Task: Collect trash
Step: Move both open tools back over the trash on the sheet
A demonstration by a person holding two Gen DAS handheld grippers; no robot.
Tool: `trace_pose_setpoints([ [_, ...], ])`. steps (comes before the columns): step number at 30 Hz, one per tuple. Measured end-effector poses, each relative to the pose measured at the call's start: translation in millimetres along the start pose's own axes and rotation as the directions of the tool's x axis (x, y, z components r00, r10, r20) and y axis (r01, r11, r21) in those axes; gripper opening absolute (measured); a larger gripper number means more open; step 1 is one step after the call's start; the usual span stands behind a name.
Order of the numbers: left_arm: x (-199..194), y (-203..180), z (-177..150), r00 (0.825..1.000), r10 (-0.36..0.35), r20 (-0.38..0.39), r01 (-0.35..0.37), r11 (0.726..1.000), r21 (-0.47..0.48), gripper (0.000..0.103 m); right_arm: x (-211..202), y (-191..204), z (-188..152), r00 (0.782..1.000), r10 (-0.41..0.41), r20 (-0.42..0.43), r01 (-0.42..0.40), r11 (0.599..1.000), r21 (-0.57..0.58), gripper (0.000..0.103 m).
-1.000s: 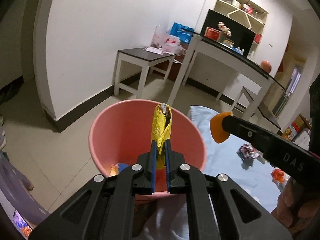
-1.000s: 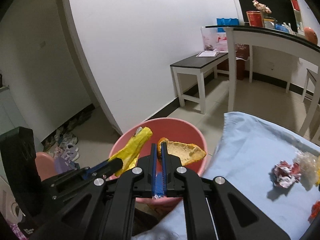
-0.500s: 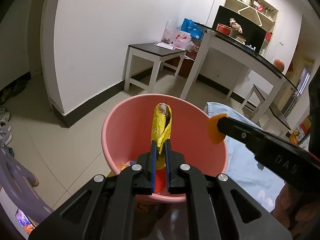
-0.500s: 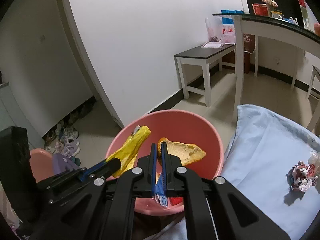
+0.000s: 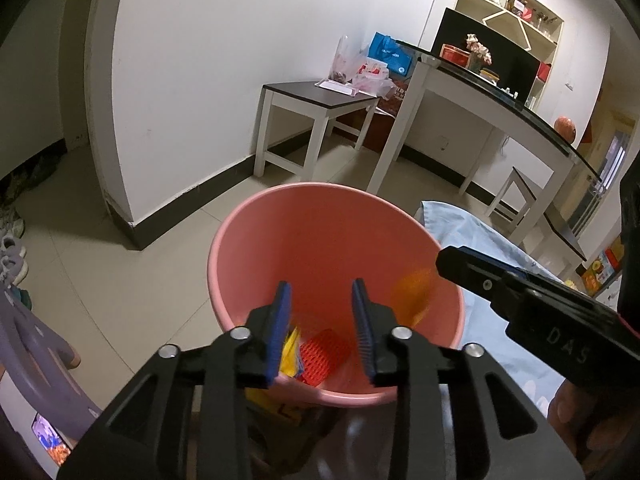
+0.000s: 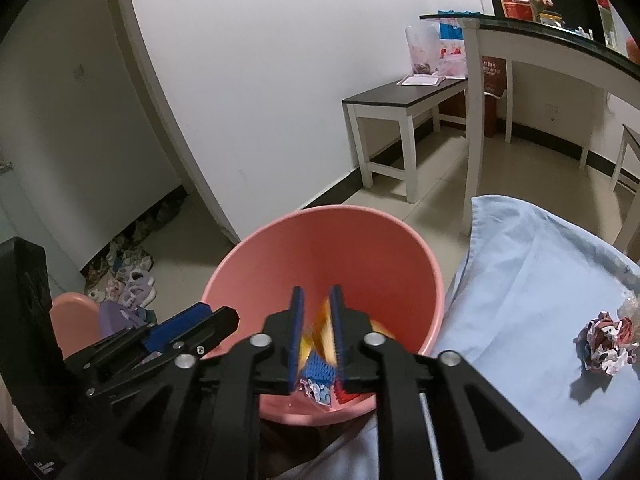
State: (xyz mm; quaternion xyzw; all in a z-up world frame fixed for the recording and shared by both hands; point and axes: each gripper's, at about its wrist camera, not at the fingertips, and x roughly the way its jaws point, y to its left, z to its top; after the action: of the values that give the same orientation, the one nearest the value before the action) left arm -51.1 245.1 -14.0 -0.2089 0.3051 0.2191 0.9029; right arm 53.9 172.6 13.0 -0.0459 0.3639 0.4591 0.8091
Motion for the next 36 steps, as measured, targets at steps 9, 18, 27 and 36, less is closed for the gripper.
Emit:
trace_pose_setpoints([
  [9, -6, 0, 1, 1.0, -0.004, 0.01, 0.004, 1.0, -0.002, 0.038, -12, -1, -1, 1.0, -0.011, 0.019, 0.011, 1.0, -0.004, 0.03],
  [18, -25, -13, 4, 0.999, -0.007, 0.038, 0.006, 1.0, 0.009, 0.039, -42, -6, -10, 0.998, -0.028, 0.051, 0.029, 1.0, -0.003, 0.033],
  [27, -39, -31, 6, 0.997, -0.074, 0.028, 0.074, 0.997, -0.004, 0.039, -80, -24, -29, 0.996, -0.058, 0.072, 0.056, 0.998, 0.021, 0.035],
  [36, -58, -73, 0, 0.992, -0.119, 0.038, 0.116, 0.991, 0.062, 0.039, -131, -51, -52, 0.987, -0.124, 0.099, 0.118, 0.991, 0.062, 0.035],
])
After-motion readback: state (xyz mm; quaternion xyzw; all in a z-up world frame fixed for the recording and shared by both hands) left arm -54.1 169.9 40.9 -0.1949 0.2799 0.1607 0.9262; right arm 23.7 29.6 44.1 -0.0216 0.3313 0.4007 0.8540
